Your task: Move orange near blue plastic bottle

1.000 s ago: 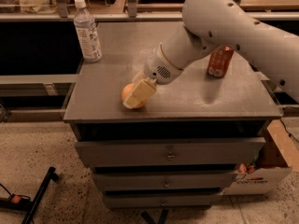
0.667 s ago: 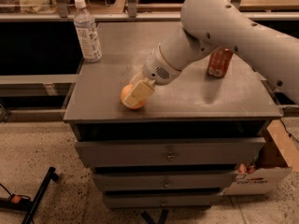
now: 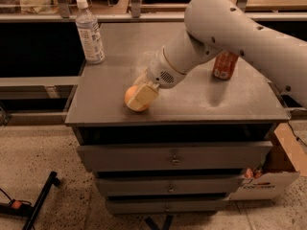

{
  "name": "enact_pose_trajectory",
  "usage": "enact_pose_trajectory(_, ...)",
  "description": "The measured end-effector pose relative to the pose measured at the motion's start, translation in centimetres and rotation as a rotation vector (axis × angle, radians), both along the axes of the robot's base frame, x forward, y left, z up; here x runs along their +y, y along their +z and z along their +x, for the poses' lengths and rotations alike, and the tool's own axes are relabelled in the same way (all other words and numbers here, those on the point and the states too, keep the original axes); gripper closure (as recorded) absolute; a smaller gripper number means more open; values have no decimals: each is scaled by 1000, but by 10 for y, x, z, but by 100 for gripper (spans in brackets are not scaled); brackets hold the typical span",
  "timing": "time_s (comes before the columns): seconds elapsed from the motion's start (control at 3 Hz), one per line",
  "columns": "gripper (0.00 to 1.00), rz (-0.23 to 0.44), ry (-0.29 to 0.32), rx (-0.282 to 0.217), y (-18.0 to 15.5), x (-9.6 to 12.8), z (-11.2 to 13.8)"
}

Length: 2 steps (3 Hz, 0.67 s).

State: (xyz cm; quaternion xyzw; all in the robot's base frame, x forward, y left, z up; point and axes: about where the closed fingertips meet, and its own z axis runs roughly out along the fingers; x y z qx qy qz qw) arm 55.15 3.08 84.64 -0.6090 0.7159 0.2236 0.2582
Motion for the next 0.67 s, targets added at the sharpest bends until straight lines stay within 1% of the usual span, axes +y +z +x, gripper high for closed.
enact_pose_trajectory(0.33,90,7,-26,-52,20,-12,8)
enact_pose_trajectory(0.67,100,33,-37,-121,49,-9,28)
